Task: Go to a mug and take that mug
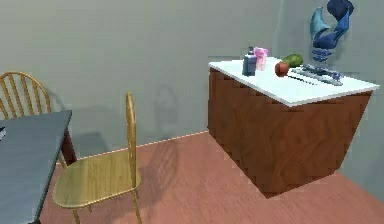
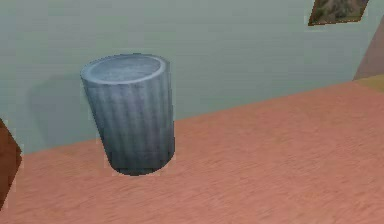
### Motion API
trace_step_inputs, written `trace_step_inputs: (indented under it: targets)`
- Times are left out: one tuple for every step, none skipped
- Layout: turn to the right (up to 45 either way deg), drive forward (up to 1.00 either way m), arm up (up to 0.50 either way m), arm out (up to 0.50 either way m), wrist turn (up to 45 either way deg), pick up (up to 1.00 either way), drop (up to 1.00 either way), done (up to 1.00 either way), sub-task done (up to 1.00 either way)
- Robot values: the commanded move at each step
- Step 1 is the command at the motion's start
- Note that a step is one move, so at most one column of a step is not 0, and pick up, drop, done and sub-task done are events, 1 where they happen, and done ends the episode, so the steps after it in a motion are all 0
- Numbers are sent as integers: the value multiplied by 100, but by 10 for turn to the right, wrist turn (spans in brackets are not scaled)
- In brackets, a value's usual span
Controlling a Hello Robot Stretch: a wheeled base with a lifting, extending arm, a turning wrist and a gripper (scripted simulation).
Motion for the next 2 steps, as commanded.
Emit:
trace_step_inputs:
  targets:
    - [30,0,0,0,0,0,0,0,0]
    - [0,100,0,0,0,0,0,0,0]
